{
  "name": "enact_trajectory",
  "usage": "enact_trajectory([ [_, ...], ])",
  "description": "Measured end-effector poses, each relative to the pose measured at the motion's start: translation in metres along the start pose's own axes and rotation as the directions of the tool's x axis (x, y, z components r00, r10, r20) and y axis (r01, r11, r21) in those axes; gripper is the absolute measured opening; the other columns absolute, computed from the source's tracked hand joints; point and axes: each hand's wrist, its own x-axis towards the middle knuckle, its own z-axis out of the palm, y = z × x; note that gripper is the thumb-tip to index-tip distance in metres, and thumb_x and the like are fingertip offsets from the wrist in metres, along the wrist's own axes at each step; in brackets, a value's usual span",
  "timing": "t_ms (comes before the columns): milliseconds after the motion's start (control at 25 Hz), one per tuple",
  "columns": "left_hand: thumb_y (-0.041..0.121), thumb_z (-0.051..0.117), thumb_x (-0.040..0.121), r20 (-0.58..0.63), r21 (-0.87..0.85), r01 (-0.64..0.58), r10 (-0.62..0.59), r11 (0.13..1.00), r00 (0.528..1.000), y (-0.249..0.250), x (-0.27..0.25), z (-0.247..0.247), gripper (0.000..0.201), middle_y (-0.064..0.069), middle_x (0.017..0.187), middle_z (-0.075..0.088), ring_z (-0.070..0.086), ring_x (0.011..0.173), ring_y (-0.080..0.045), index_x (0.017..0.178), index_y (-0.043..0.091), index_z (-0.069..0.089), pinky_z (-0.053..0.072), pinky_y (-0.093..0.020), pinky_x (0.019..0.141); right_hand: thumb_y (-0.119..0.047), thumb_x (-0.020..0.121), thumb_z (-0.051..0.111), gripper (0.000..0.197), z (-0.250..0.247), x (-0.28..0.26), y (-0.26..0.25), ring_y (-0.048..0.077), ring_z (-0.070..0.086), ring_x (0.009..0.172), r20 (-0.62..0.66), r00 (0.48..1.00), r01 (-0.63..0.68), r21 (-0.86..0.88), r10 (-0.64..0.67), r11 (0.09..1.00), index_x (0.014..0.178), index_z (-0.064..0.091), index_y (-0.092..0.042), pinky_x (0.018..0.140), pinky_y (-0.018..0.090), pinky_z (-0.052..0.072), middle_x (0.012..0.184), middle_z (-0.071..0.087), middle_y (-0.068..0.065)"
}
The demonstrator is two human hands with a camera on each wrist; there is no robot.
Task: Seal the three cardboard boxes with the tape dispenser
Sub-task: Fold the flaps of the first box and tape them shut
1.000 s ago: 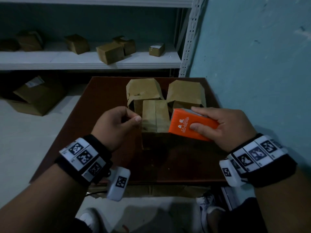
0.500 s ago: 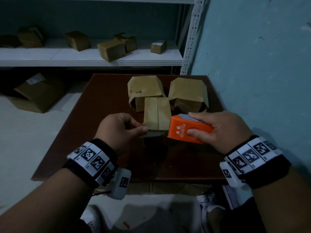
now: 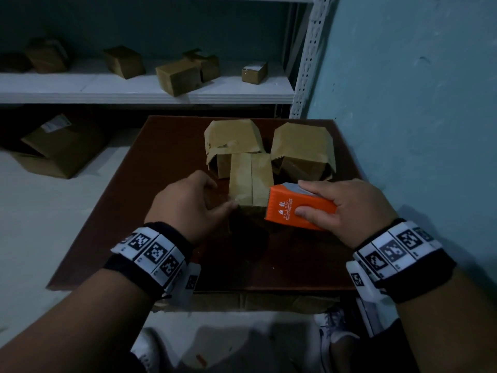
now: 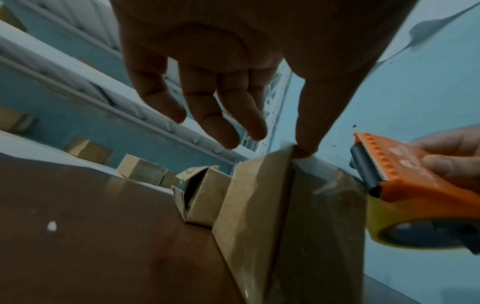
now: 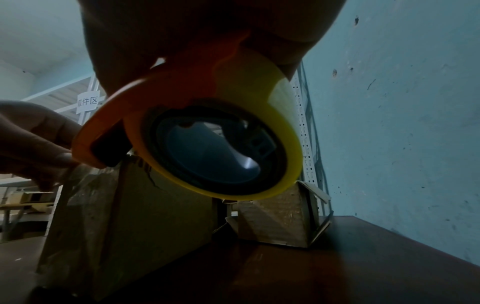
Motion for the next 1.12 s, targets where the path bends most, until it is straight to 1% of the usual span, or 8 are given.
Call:
enact_trajectory([
  [120, 0.074, 0.077, 0.069, -0.051, 0.021, -0.091, 0.092, 0.996, 0.995, -0.003, 0.011, -0.002, 0.061, 0.017, 0.101, 0.059, 0.060, 0.094, -0.010, 0.114, 0.038, 0.056, 0.055, -0.041, 0.082, -0.084, 0.085, 0.039, 0.079, 0.001, 0.000, 0.000, 0.018, 0.070, 0.107, -0.012, 1.000, 0.010, -0.012, -0.010, 1.000, 0.145, 0.060, -0.037, 0.092, 0.034, 0.047, 0.131, 0.072, -0.007],
  [240, 0.092, 0.066, 0.060, 0.008, 0.090, -0.309, 0.309, 0.947, 0.951, -0.004, 0.029, 0.006, 0.096, 0.008, 0.137, 0.057, 0.052, 0.131, -0.019, 0.135, 0.033, 0.057, 0.047, -0.054, 0.107, -0.082, 0.086, 0.040, 0.078, 0.005, 0.000, 0.000, 0.019, 0.070, 0.108, -0.018, 0.999, 0.034, -0.026, -0.034, 0.999, 0.144, 0.061, -0.035, 0.094, 0.036, 0.047, 0.131, 0.073, -0.006],
  [320, 0.098, 0.060, 0.057, 0.101, 0.068, -0.403, 0.395, 0.913, 0.913, -0.003, 0.042, 0.013, 0.118, 0.003, 0.162, 0.042, 0.029, 0.155, -0.022, 0.151, 0.028, 0.048, 0.034, -0.060, 0.120, -0.082, 0.087, 0.041, 0.077, 0.006, 0.001, 0.002, 0.018, 0.070, 0.110, -0.013, 0.999, 0.040, -0.022, -0.040, 0.999, 0.144, 0.062, -0.035, 0.096, 0.039, 0.049, 0.132, 0.072, -0.006],
  [400, 0.096, 0.063, 0.058, 0.172, 0.008, -0.427, 0.419, 0.904, 0.891, -0.002, 0.051, 0.021, 0.126, 0.003, 0.171, 0.026, 0.006, 0.161, -0.017, 0.159, 0.026, 0.039, 0.022, -0.060, 0.127, -0.081, 0.088, 0.041, 0.076, 0.006, 0.002, 0.005, 0.018, 0.070, 0.110, -0.017, 0.999, 0.046, -0.015, -0.046, 0.999, 0.144, 0.062, -0.034, 0.096, 0.039, 0.049, 0.131, 0.073, -0.005],
  [480, 0.091, 0.067, 0.061, 0.220, -0.052, -0.417, 0.418, 0.907, 0.881, 0.000, 0.055, 0.026, 0.120, 0.009, 0.172, 0.020, -0.001, 0.161, -0.013, 0.160, 0.030, 0.039, 0.018, -0.060, 0.128, -0.081, 0.088, 0.041, 0.076, 0.006, 0.001, 0.006, 0.018, 0.070, 0.109, -0.019, 0.998, 0.053, -0.017, -0.053, 0.998, 0.144, 0.061, -0.033, 0.095, 0.037, 0.048, 0.131, 0.073, -0.005],
  [640, 0.082, 0.071, 0.061, 0.240, -0.110, -0.411, 0.426, 0.905, 0.872, 0.005, 0.058, 0.027, 0.099, 0.018, 0.165, 0.035, 0.014, 0.159, -0.006, 0.145, 0.032, 0.060, 0.029, -0.054, 0.126, -0.080, 0.088, 0.041, 0.075, 0.007, 0.001, 0.009, 0.017, 0.070, 0.106, -0.014, 0.998, 0.058, -0.022, -0.058, 0.998, 0.144, 0.061, -0.034, 0.090, 0.032, 0.044, 0.127, 0.074, -0.006],
  [840, 0.080, 0.072, 0.063, 0.179, -0.080, -0.446, 0.453, 0.891, 0.873, 0.001, 0.063, 0.033, 0.089, 0.019, 0.159, 0.044, 0.021, 0.156, -0.004, 0.137, 0.030, 0.068, 0.031, -0.043, 0.124, -0.079, 0.089, 0.041, 0.074, 0.007, 0.000, 0.012, 0.017, 0.070, 0.102, -0.022, 0.998, 0.064, -0.028, -0.065, 0.998, 0.144, 0.061, -0.035, 0.087, 0.034, 0.046, 0.123, 0.076, -0.005],
  [1120, 0.088, 0.060, 0.070, 0.137, -0.043, -0.463, 0.465, 0.885, 0.875, -0.002, 0.063, 0.042, 0.088, 0.016, 0.158, 0.047, 0.026, 0.156, -0.009, 0.137, 0.031, 0.067, 0.036, -0.050, 0.123, -0.083, 0.087, 0.039, 0.075, 0.000, 0.001, 0.022, 0.020, 0.069, 0.103, -0.017, 0.999, 0.045, -0.041, -0.045, 0.998, 0.145, 0.059, -0.041, 0.087, 0.032, 0.042, 0.126, 0.075, -0.007],
])
